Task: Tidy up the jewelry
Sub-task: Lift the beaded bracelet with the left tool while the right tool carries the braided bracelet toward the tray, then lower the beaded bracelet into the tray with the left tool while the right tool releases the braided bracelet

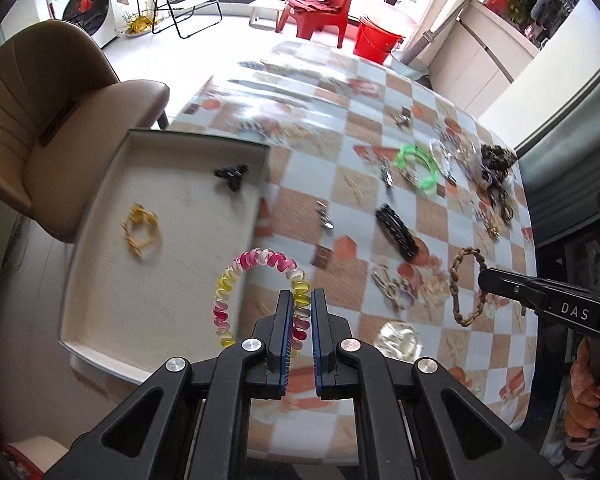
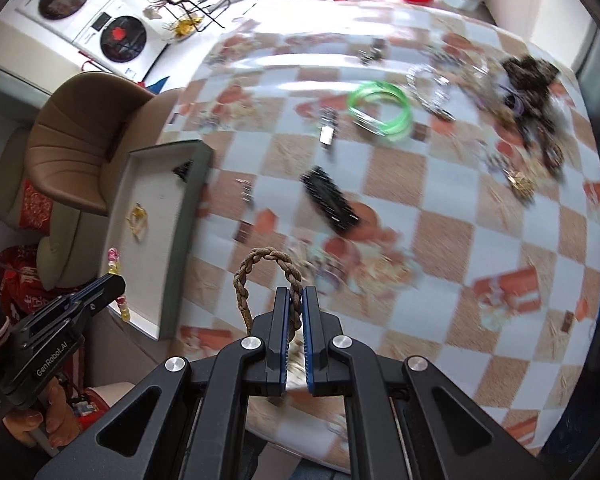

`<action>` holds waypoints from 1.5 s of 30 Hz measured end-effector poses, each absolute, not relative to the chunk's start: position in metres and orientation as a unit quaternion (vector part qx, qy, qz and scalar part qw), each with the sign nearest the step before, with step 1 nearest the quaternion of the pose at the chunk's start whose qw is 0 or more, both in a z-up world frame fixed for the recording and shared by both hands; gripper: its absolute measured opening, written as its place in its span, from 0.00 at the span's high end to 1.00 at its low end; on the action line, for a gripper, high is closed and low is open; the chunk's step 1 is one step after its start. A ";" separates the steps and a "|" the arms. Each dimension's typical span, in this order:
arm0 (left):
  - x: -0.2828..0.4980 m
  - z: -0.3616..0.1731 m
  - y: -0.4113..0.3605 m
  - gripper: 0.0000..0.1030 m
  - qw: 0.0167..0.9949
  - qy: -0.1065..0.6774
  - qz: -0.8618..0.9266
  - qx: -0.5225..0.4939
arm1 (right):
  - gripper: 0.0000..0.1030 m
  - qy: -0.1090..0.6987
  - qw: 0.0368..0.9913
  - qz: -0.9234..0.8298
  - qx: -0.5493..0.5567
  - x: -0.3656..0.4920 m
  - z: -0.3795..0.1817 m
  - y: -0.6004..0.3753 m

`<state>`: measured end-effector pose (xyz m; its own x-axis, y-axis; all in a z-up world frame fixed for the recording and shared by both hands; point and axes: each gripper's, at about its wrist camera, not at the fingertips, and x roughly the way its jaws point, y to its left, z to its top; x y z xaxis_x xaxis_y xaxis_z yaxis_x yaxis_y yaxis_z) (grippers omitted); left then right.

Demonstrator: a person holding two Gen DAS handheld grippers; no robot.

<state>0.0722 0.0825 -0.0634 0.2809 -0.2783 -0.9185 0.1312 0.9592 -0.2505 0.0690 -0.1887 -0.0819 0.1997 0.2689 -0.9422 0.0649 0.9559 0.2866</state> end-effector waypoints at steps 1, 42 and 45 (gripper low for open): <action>0.077 -0.063 0.089 0.89 0.798 0.585 -0.129 -0.061 | 0.94 0.629 0.764 0.067 0.132 0.074 -0.082 -0.181; 0.224 -0.203 0.182 0.89 0.790 0.612 -0.040 0.018 | 0.93 0.684 0.714 0.094 0.121 0.286 -0.219 0.028; 0.223 -0.204 0.180 0.89 0.788 0.614 -0.033 0.024 | 0.92 0.686 0.710 0.095 0.123 0.286 -0.220 0.025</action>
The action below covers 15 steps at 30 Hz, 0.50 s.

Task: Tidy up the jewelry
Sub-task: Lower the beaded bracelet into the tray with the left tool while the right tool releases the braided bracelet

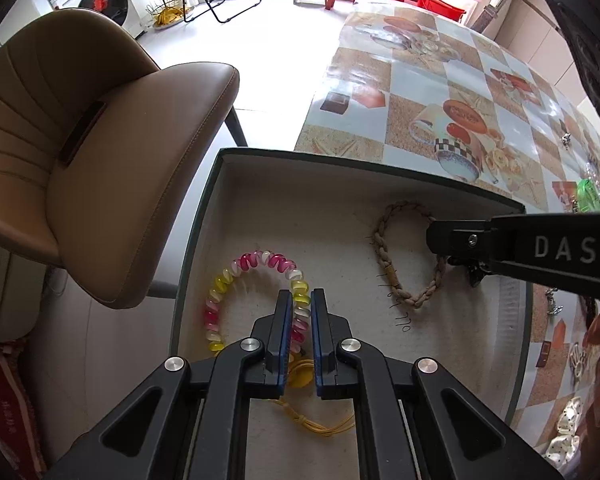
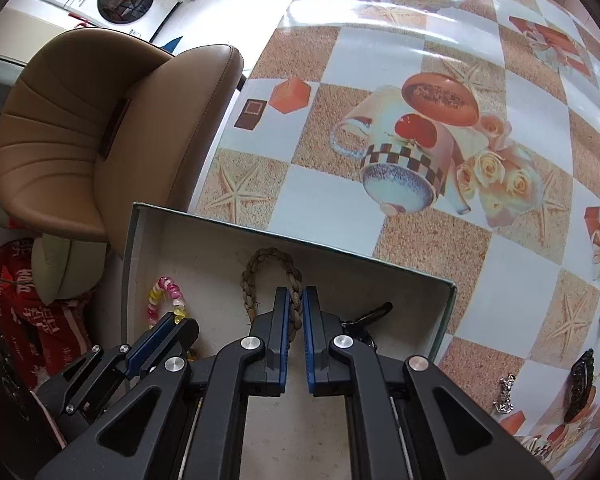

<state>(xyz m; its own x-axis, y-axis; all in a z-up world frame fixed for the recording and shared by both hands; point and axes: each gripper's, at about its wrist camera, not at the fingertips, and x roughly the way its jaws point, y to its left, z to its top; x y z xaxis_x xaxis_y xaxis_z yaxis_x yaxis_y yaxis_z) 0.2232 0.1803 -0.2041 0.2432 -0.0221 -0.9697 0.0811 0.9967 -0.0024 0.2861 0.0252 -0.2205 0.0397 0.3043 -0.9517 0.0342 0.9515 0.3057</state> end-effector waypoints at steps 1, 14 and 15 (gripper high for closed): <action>0.223 -0.204 0.181 0.89 0.788 0.615 -0.031 0.023 | 0.86 0.687 0.709 0.095 0.124 0.286 -0.220 0.025; 0.223 -0.203 0.171 0.82 0.790 0.612 -0.010 0.030 | 0.50 0.639 0.744 0.096 0.169 0.263 -0.165 -0.005; 0.223 -0.203 0.169 0.65 0.789 0.613 -0.010 0.031 | 0.50 0.636 0.746 0.094 0.172 0.258 -0.160 -0.009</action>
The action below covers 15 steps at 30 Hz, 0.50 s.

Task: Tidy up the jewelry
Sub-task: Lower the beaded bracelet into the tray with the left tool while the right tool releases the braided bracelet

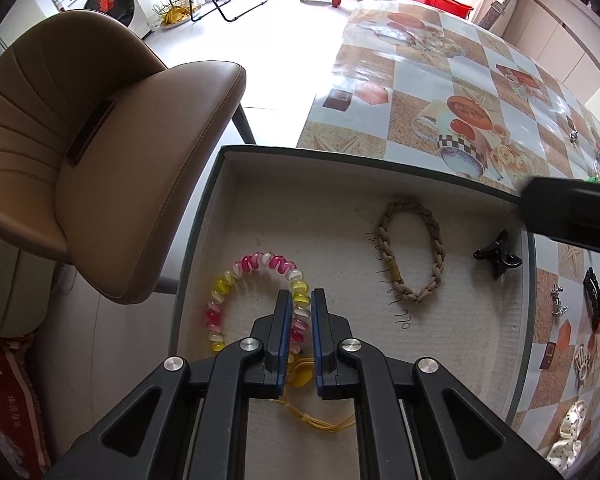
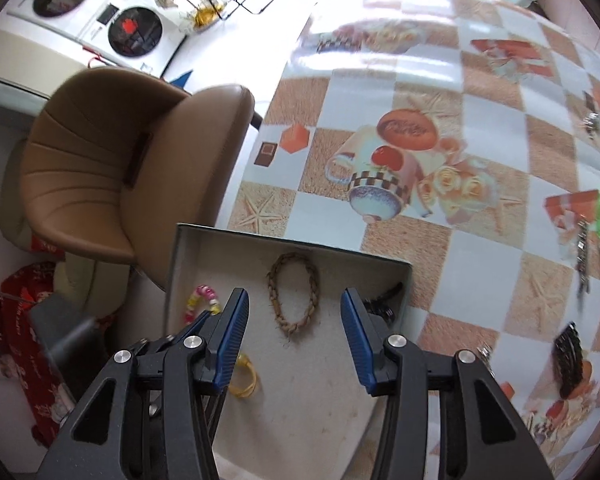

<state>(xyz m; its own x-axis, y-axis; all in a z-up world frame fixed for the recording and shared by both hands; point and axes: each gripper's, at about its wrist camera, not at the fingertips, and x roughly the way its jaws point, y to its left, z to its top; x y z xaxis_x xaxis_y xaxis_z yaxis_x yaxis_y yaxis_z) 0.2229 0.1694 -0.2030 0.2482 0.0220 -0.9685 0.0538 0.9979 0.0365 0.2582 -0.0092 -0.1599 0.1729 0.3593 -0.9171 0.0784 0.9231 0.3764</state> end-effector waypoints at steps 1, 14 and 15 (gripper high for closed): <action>0.222 -0.201 0.169 0.15 0.791 0.611 -0.005 0.032 | 0.50 0.633 0.749 0.092 0.174 0.252 -0.155 -0.014; 0.202 -0.171 0.145 0.00 0.806 0.588 -0.009 0.070 | 0.26 0.636 0.747 0.031 0.189 0.175 -0.135 -0.074; 0.198 -0.168 0.141 0.00 0.805 0.589 -0.014 0.073 | 0.21 0.637 0.746 0.026 0.190 0.169 -0.134 -0.079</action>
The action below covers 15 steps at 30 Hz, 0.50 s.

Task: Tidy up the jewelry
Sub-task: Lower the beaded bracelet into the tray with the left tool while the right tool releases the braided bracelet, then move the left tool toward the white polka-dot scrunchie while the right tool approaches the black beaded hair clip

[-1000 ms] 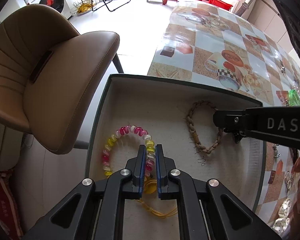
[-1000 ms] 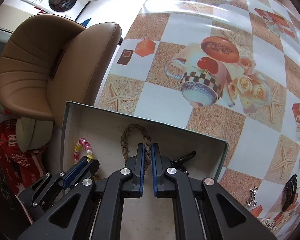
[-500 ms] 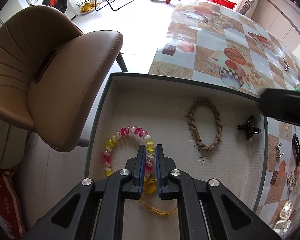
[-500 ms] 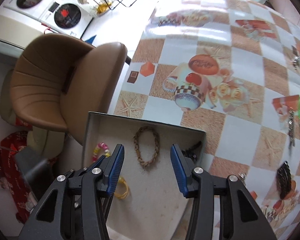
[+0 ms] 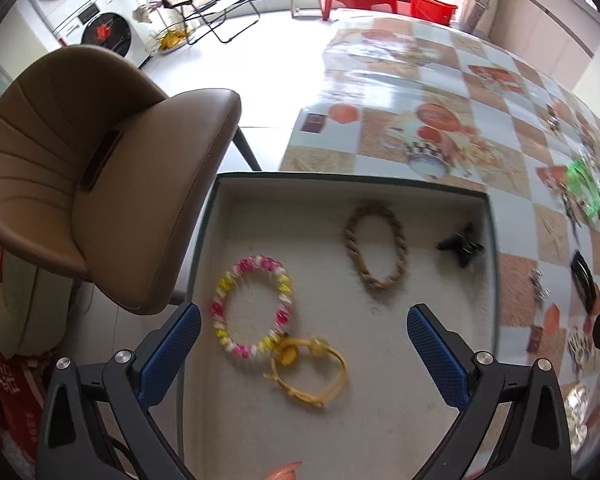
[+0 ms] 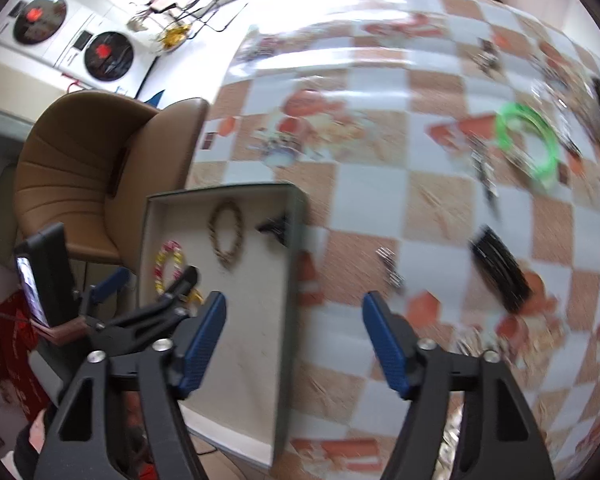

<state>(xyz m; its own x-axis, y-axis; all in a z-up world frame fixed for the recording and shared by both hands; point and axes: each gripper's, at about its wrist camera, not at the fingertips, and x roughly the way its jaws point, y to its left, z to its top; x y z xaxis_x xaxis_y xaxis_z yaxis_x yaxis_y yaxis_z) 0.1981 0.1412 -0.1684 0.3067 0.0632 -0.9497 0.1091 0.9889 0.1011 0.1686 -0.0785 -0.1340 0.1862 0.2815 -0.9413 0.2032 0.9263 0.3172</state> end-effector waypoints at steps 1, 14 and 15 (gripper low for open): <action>0.194 -0.165 0.138 0.00 0.804 0.589 -0.020 0.075 | 0.21 0.639 0.745 0.018 0.191 0.159 -0.134 -0.087; 0.149 -0.133 0.065 0.00 0.795 0.590 -0.116 0.086 | 0.21 0.652 0.711 -0.127 0.230 0.063 -0.136 -0.188; 0.146 -0.132 0.059 0.00 0.793 0.590 -0.123 0.086 | 0.21 0.651 0.710 -0.134 0.233 0.058 -0.135 -0.194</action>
